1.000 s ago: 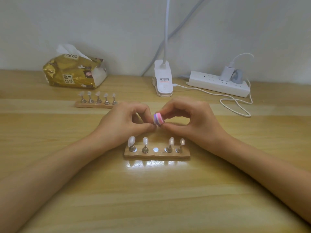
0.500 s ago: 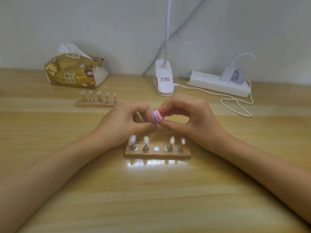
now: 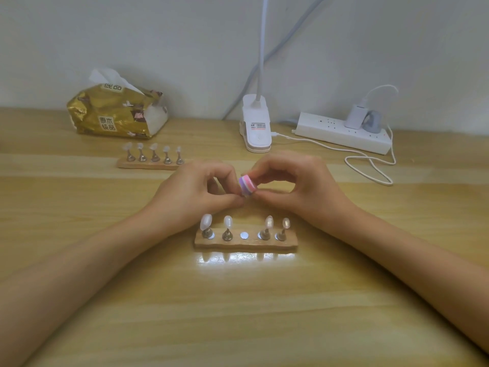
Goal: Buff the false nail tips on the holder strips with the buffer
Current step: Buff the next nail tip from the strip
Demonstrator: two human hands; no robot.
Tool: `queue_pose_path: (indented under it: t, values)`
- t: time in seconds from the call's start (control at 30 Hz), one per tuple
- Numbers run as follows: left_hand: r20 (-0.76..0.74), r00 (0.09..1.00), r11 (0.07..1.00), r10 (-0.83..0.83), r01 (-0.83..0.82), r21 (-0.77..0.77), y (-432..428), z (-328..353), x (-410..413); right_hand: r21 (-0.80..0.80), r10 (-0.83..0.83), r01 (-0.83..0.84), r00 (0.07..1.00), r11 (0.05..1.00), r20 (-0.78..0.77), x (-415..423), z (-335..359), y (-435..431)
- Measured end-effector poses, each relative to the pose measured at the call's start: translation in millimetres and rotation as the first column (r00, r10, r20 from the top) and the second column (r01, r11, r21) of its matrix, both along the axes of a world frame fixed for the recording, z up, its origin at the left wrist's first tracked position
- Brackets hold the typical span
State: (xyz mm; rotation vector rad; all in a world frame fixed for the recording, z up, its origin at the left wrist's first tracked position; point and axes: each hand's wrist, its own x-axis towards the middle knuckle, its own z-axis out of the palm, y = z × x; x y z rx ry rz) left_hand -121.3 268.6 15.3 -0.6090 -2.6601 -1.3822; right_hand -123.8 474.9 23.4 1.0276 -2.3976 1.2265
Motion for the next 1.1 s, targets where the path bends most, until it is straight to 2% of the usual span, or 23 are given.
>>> queue_pose_path:
  t: [0.17, 0.3, 0.43, 0.57, 0.73, 0.97, 1.1]
  values:
    - [-0.001, 1.0, 1.0, 0.007, -0.007, -0.008, 0, 1, 0, -0.031, 0.014, -0.016, 0.998, 0.999, -0.054, 0, -1, -1]
    - [0.001, 1.0, 1.0, 0.008, -0.008, 0.001, 0, 1, 2, 0.024, 0.002, -0.003, 1.0, 1.0, 0.028, -4, -1, 4]
    - [-0.014, 1.0, 1.0, -0.007, 0.007, -0.009, 1, 1, 1, -0.021, 0.028, -0.029, 0.998, 0.999, -0.052, -2, -1, -2]
    - [-0.012, 1.0, 1.0, 0.007, -0.007, 0.011, -1, -1, 0, 0.021, -0.006, 0.006, 0.999, 1.0, 0.037, -6, -4, 4]
    - [-0.007, 1.0, 1.0, 0.016, -0.016, 0.025, -2, -3, -1, 0.018, -0.018, 0.017, 0.999, 1.0, 0.052, -4, -5, 5]
    - [0.075, 0.993, 0.988, -0.089, 0.079, 0.129, -7, 2, 1, -0.19, -0.054, 0.088, 0.982, 0.978, 0.179, -2, -4, 11]
    - [0.111, 0.993, 0.987, -0.038, 0.02, 0.157, -7, 3, 0, -0.22, -0.042, 0.094, 0.972, 0.971, 0.23, -2, -2, 11]
